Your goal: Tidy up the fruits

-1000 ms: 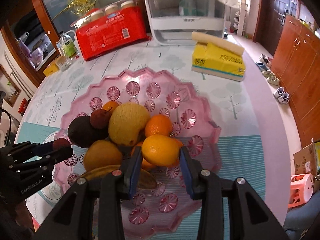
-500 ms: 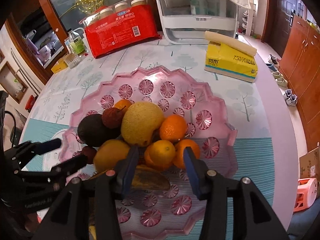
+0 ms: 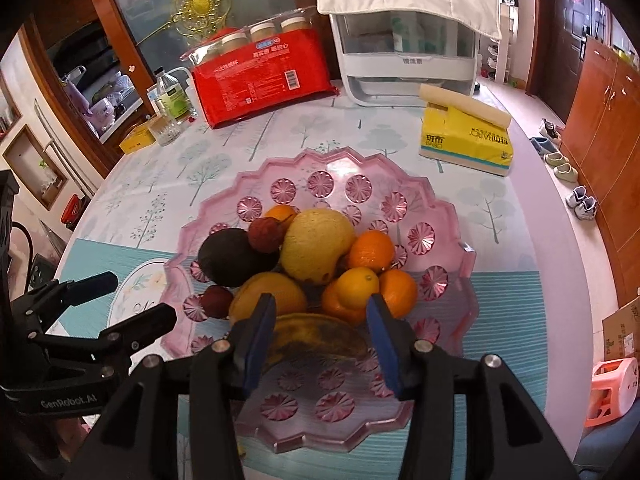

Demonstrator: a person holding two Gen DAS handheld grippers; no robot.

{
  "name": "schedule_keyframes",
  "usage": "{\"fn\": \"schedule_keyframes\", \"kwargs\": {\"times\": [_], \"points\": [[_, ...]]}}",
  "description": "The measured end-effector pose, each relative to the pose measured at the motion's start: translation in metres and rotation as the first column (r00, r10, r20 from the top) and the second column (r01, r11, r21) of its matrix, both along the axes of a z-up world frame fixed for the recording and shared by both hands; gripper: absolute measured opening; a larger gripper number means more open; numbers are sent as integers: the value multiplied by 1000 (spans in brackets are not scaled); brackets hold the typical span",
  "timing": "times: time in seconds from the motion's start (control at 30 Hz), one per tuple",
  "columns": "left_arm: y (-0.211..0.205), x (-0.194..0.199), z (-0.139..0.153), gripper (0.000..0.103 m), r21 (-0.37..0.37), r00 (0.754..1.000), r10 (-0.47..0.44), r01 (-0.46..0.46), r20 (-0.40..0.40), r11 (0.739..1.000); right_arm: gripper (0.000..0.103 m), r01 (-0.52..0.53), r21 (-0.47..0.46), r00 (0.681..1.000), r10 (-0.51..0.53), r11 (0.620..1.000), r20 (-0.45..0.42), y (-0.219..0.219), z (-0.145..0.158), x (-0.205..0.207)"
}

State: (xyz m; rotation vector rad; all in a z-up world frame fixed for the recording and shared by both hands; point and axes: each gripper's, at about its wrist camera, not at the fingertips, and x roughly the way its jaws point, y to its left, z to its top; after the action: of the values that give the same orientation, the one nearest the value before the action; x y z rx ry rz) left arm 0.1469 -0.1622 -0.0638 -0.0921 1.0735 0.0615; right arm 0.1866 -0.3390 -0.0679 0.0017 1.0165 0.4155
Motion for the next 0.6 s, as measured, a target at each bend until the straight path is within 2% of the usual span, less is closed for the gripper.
{"fn": "schedule_keyframes", "kwargs": {"times": [0.2,0.6], "points": [[12,-14,8,93,-16,1000,20,-20,8,1000,48,3,-8,1000,-3,1000,14,8,8,-13],[45,-48,15,93,15,1000,17,-17,-2,1000,48,17,-27,1000,-17,999,8,38,13,-48]]}}
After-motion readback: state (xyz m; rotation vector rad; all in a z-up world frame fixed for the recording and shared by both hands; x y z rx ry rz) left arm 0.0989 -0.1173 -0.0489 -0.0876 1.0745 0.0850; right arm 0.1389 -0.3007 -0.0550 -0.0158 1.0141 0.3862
